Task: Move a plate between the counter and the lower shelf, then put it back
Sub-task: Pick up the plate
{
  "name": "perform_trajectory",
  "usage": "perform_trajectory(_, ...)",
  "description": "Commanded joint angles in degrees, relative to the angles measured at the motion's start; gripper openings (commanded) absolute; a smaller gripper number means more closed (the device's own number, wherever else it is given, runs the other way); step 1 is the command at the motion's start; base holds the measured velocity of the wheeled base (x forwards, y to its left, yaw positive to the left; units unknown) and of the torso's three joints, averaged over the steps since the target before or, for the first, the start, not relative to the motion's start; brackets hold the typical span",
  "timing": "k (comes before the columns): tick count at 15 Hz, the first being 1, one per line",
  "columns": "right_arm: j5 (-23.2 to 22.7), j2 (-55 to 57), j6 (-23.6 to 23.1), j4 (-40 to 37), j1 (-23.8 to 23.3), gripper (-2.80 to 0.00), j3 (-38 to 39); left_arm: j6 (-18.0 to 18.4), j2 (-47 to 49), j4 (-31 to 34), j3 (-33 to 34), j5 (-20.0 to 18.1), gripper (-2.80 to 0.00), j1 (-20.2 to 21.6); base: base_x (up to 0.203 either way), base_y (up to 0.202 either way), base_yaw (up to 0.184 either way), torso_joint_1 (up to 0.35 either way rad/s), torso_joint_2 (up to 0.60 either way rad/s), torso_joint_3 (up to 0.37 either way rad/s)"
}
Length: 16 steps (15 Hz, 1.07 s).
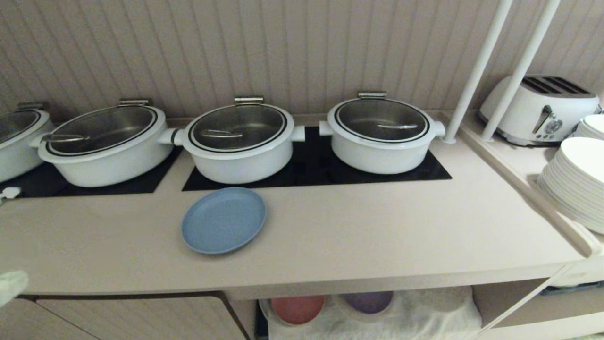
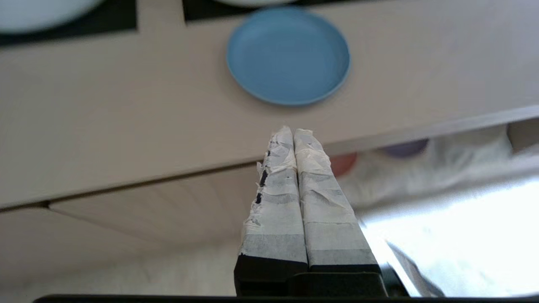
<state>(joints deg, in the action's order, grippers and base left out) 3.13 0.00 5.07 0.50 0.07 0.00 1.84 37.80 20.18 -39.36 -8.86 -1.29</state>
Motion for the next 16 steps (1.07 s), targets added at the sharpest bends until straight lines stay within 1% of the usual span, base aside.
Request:
perform_trajectory(1, 0.0, 0.0, 0.0, 0.0, 0.0, -2.80, 0.0, -0.1, 12.9, 5.4, -8.0, -0.2, -2.80, 0.0, 0.000, 0.000, 0.000, 0.000, 0.00, 0.000)
perform_trajectory(3, 0.0, 0.0, 0.0, 0.0, 0.0, -2.80, 0.0, -0.3, 18.9, 11.2, -14.0, -0.4, -2.80, 0.0, 0.000, 0.000, 0.000, 0.000, 0.00, 0.000)
perform_trajectory(6, 0.0, 0.0, 0.0, 0.0, 0.0, -2.80, 0.0, -0.6, 27.9, 18.3, -21.9, -0.5, -2.80, 0.0, 0.000, 0.000, 0.000, 0.000, 0.00, 0.000)
perform_trajectory(8, 0.0, 0.0, 0.0, 0.0, 0.0, -2.80, 0.0, -0.9, 33.1, 22.5, -25.8, -0.5, -2.80, 0.0, 0.000, 0.000, 0.000, 0.000, 0.00, 0.000)
perform_trajectory(11, 0.0, 0.0, 0.0, 0.0, 0.0, -2.80, 0.0, -4.2, 38.8, 24.4, -27.6, -0.5, -2.80, -0.5, 0.000, 0.000, 0.000, 0.000, 0.00, 0.000)
perform_trajectory(13, 0.0, 0.0, 0.0, 0.0, 0.0, -2.80, 0.0, -4.7, 41.3, 25.6, -27.8, -0.5, -2.80, -1.5, 0.000, 0.000, 0.000, 0.000, 0.00, 0.000)
perform_trajectory(16, 0.0, 0.0, 0.0, 0.0, 0.0, -2.80, 0.0, -4.9, 45.6, 25.7, -27.8, -0.5, -2.80, -3.5, 0.000, 0.000, 0.000, 0.000, 0.00, 0.000)
